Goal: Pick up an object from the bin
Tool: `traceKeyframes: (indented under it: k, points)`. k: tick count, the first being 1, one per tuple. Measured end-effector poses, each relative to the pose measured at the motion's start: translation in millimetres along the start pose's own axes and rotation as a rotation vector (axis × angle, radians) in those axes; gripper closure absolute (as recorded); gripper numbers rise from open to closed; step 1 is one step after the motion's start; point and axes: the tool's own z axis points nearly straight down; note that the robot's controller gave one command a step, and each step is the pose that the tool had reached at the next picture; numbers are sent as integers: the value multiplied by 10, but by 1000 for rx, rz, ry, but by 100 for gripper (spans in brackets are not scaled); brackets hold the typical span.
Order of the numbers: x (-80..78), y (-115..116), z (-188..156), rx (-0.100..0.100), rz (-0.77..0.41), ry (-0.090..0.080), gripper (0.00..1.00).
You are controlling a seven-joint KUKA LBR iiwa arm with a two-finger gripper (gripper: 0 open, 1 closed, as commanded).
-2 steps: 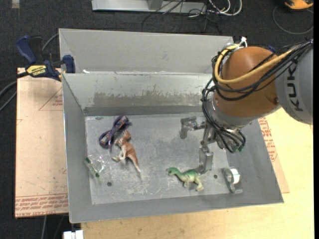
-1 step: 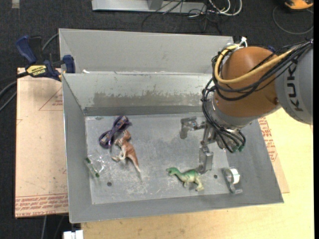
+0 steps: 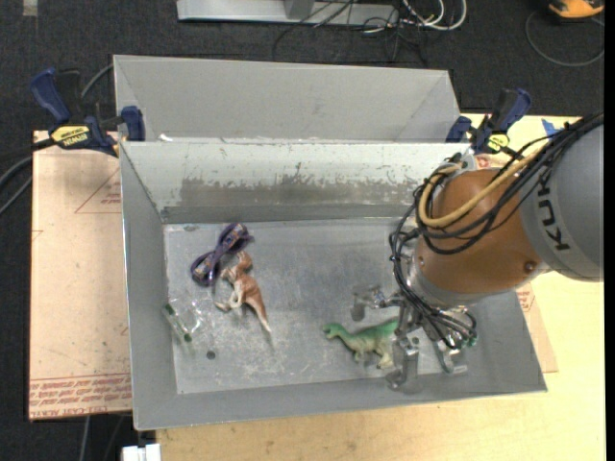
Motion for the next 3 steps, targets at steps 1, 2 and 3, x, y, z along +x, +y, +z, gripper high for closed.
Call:
traceKeyframes:
  k: [1,2,3]
  points:
    - [-25,75,100,1,-30,-7,100]
    - [-25,75,100,1,-30,-7,0]
    - [-25,74,100,1,-30,-7,100]
